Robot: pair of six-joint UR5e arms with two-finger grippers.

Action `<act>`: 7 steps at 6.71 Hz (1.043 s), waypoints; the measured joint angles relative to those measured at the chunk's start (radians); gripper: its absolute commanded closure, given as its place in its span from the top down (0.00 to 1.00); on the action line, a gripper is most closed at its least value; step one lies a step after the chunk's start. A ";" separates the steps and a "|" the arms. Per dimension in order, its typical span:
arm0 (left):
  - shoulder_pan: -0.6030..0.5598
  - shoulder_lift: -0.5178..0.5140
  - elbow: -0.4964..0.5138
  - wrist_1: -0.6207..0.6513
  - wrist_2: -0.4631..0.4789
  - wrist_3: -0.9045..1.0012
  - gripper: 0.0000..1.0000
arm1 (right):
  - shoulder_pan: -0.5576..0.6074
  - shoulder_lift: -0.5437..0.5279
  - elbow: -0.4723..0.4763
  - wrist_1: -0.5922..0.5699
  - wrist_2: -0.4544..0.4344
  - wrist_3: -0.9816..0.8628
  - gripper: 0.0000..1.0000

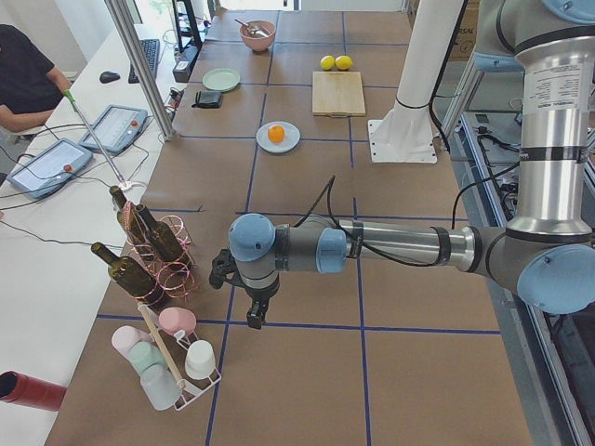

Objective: Pick orange to plate

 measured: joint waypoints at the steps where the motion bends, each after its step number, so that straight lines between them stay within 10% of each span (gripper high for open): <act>1: 0.000 0.000 0.001 0.000 0.000 0.000 1.00 | 0.002 -0.001 0.000 0.000 0.003 0.000 1.00; 7: 0.000 0.001 0.007 0.001 0.000 -0.012 1.00 | 0.003 -0.002 0.005 0.002 -0.003 -0.001 1.00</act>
